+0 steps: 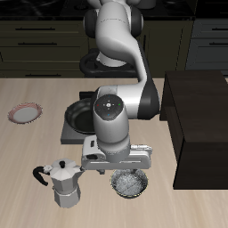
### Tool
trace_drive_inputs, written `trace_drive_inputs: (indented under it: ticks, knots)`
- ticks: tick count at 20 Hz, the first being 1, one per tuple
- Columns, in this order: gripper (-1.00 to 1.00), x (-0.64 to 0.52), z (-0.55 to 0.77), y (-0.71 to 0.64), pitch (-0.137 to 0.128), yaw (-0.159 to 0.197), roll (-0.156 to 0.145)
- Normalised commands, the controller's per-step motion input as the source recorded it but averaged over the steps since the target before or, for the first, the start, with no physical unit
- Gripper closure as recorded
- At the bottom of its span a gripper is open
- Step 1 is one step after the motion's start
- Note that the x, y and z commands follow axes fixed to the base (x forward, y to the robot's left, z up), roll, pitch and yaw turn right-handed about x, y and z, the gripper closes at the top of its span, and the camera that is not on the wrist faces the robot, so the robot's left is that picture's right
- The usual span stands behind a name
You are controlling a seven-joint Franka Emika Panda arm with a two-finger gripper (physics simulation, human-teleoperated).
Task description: Place the bowl on top of the shelf
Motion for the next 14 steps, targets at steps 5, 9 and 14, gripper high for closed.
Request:
trace_drive_inputs:
  ticks: [5, 9, 14]
  knots:
    - [-1.00, -0.05, -0.12, 0.02, 0.019, 0.006, 0.010]
    - [-1.00, -0.04, -0.22, 0.06, 0.029, 0.000, 0.014]
    - [1.00, -0.11, -0.35, 0.13, 0.066, 0.004, 0.045]
